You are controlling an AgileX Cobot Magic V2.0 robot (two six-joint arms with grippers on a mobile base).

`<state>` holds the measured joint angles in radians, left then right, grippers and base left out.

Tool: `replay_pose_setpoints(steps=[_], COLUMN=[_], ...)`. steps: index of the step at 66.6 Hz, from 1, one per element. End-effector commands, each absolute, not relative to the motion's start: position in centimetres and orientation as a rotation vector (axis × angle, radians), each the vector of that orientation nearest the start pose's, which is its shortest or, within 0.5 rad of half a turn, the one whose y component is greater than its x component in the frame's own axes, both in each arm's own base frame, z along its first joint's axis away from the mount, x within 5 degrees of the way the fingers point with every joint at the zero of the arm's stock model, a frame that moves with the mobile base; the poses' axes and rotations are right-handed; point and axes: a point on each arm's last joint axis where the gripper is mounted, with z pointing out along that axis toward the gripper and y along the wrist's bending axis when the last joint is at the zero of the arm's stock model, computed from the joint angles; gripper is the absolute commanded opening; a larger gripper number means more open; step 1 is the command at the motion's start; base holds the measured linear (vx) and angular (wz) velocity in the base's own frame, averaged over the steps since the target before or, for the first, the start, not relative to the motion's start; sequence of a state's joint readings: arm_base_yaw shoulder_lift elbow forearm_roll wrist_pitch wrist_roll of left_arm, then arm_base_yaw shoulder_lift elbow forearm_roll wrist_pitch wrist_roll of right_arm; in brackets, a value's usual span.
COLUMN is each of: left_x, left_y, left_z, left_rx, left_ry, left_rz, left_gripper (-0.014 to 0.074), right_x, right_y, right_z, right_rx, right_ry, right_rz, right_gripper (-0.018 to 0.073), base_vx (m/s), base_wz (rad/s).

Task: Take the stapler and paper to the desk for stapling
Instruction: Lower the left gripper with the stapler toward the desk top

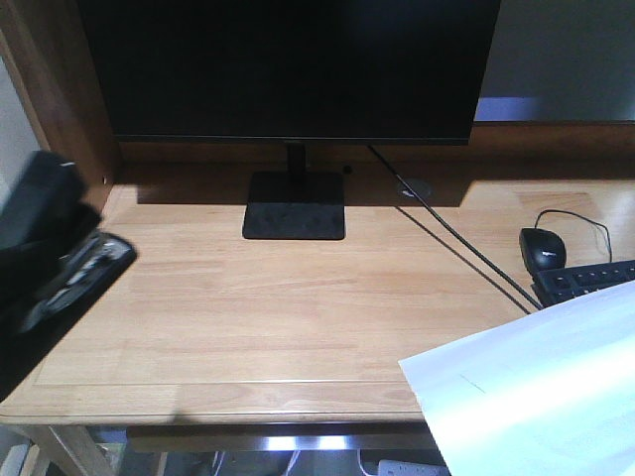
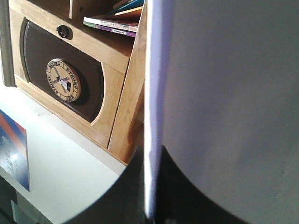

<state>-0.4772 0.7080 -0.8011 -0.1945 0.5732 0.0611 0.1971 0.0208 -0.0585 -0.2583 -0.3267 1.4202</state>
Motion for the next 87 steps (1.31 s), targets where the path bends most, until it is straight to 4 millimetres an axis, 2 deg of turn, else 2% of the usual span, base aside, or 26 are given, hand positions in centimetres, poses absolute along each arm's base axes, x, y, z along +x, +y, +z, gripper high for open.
replay_pose_setpoints(steps=[1,16,39,53,59,67,87], left_x=[14.6,21.0,27.0,30.2,30.9,32.0,35.3], left_y=[-8.5,-11.7,-14.8,-15.1,-15.5,-15.6,-12.8], left_z=[38.7,36.0,32.7,30.4,29.3,28.3,27.3], left_rx=[0.408,0.455,0.627,0.631,0.782,0.870,1.064], left_ry=[1.848,1.974,2.061,2.125,2.127,2.132,2.054], left_rz=[-0.484,-0.427,-0.352,-0.417,-0.448,-0.593,-0.743], left_gripper=[-0.0007,-0.0007,-0.0007,-0.0007,-0.0007,-0.0007,-0.0007], right_x=[4.0,4.0,4.0,4.0,4.0,4.0,4.0], right_y=[1.7,1.7,1.7,1.7,1.7,1.7,1.7], right_z=[27.2,27.2,27.2,27.2,27.2,27.2,27.2], right_rx=[0.447,0.447,0.447,0.447,0.447,0.447,0.447], right_ry=[1.055,1.055,1.055,1.055,1.055,1.055,1.055], right_rz=[1.282,1.282,1.282,1.282,1.282,1.282,1.282], right_gripper=[-0.0002,-0.0002,-0.0002,-0.0002,-0.0002,-0.0002,-0.0002], base_vx=[0.00,0.00,0.00,0.00,0.00,0.00,0.00], base_wz=[0.00,0.00,0.00,0.00,0.00,0.00,0.00])
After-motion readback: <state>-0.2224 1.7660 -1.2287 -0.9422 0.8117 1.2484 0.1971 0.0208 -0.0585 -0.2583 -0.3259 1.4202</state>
